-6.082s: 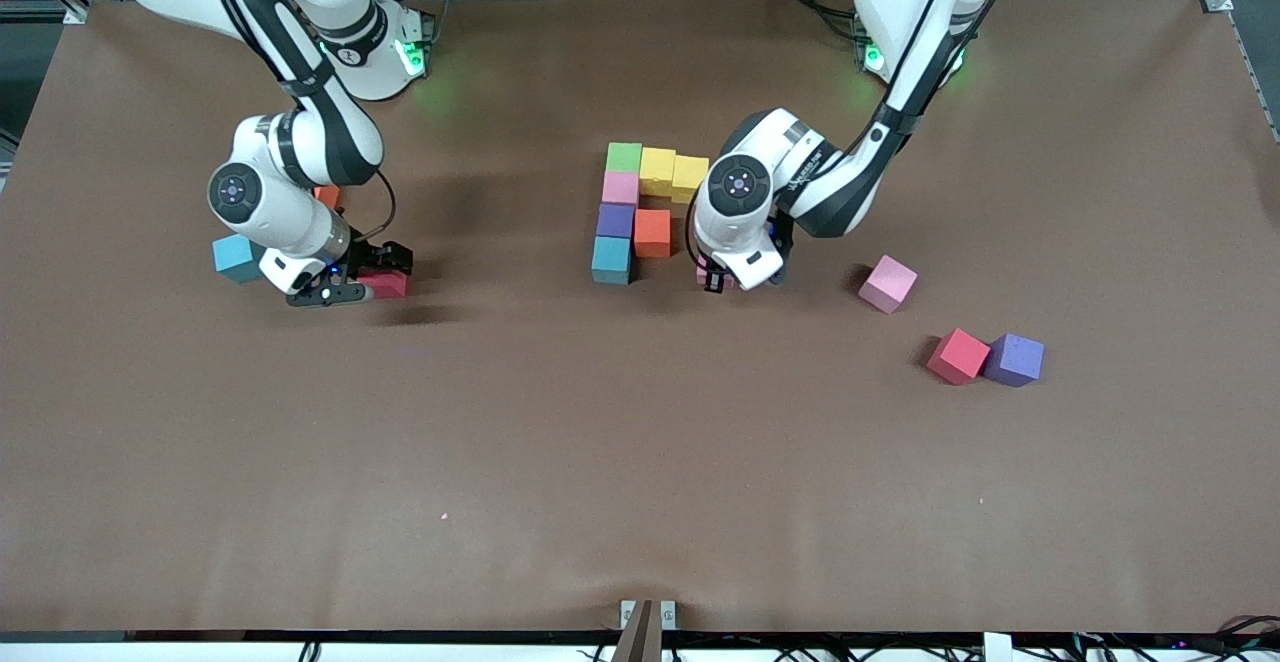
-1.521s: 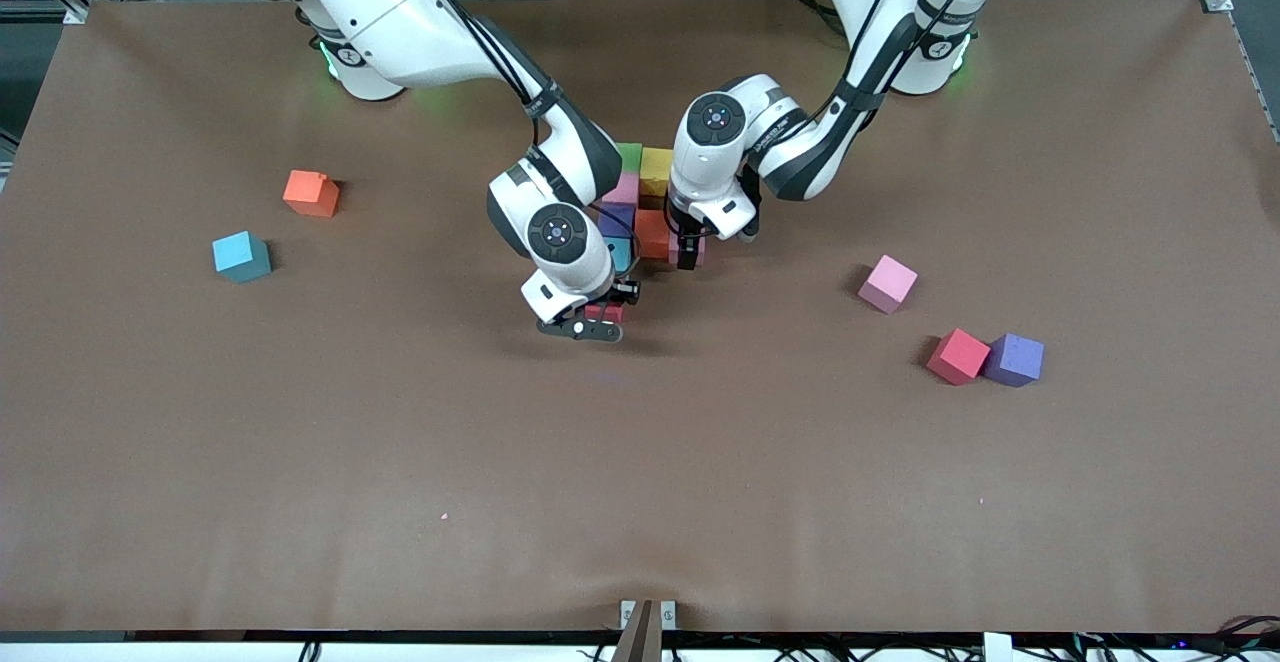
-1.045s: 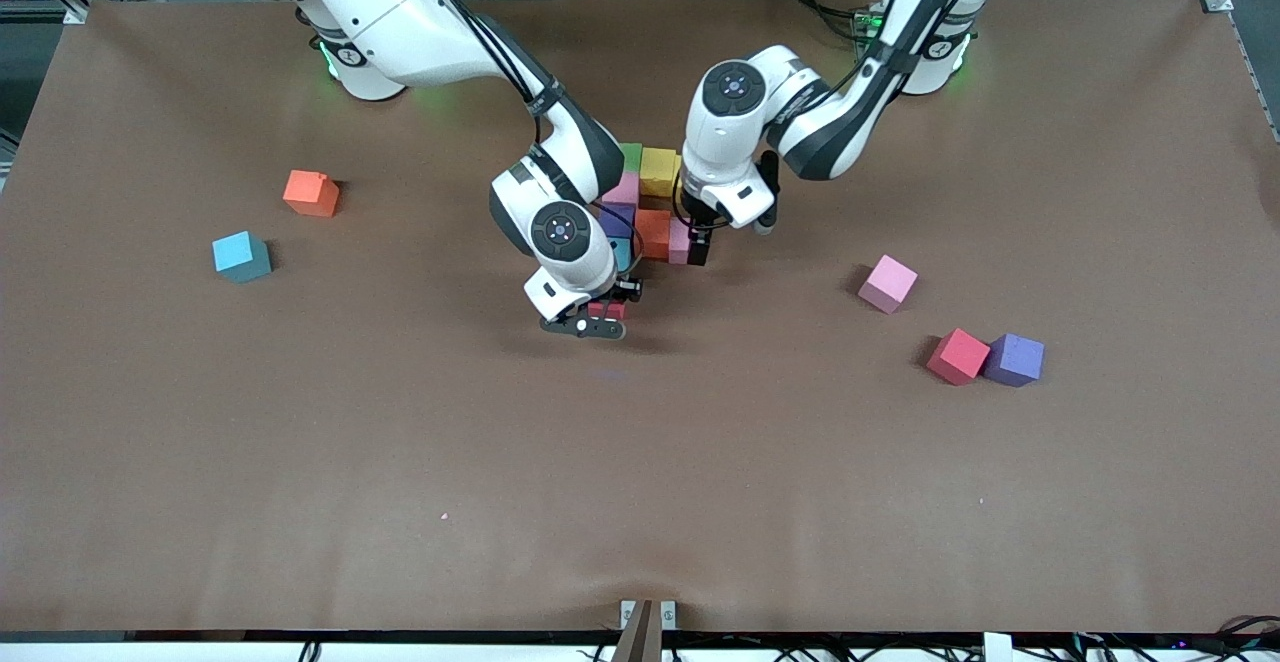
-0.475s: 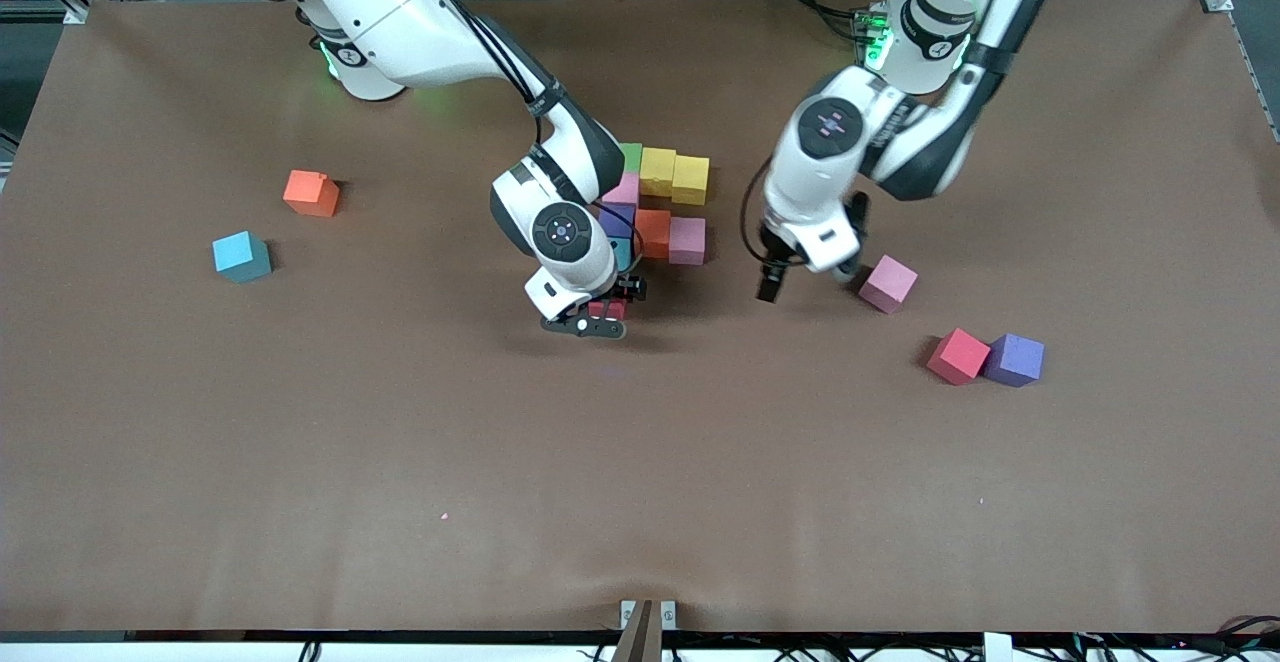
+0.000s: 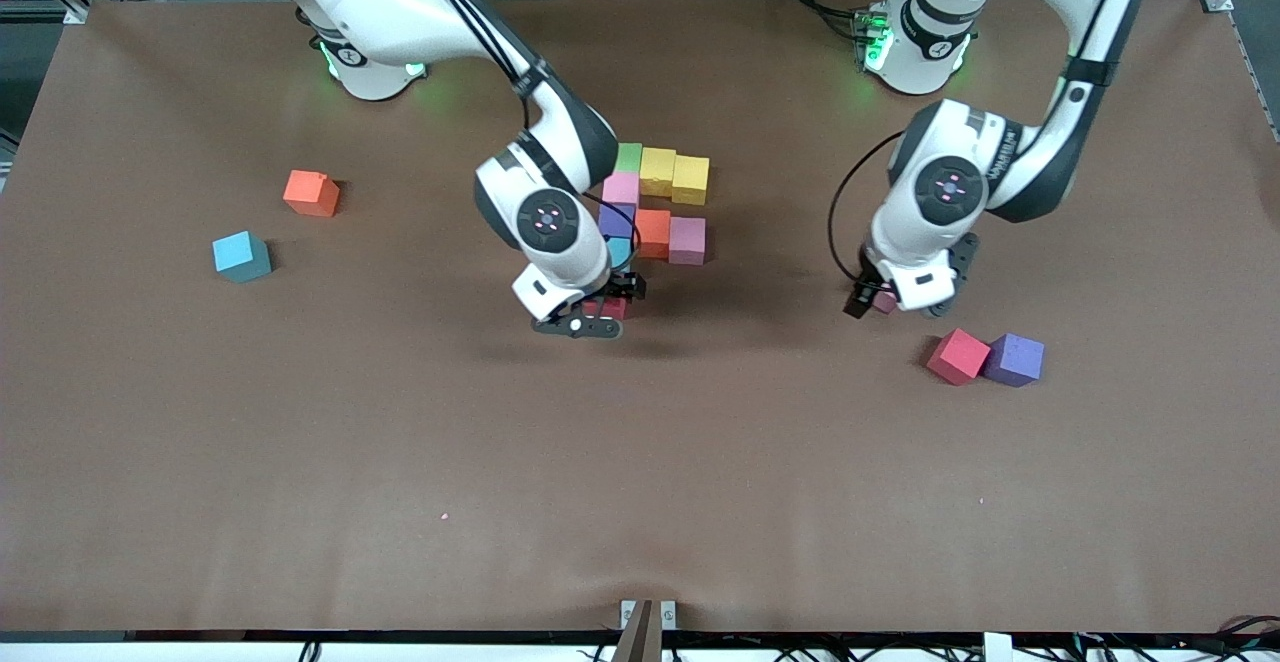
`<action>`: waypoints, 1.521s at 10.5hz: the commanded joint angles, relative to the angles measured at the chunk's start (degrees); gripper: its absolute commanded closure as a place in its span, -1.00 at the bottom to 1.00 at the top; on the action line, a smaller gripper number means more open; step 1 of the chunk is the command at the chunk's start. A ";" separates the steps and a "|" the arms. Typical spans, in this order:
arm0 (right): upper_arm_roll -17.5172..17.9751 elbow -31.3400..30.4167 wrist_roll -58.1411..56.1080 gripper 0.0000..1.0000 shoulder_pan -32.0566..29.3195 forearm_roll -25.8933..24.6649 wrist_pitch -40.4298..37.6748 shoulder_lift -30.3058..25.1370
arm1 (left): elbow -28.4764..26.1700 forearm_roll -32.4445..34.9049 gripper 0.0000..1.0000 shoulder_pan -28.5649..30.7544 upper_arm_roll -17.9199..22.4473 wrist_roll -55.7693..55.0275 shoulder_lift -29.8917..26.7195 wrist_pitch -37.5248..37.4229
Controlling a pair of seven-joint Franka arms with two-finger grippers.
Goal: Arrange 11 blocks into digit 3
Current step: 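Place the red cube with the right gripper while the left gripper grasps lavender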
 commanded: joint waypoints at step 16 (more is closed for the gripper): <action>-6.78 -3.19 -32.49 -1.00 -27.38 -7.79 -25.23 -35.46 | -7.73 3.74 0.59 5.51 -0.58 7.29 6.69 17.64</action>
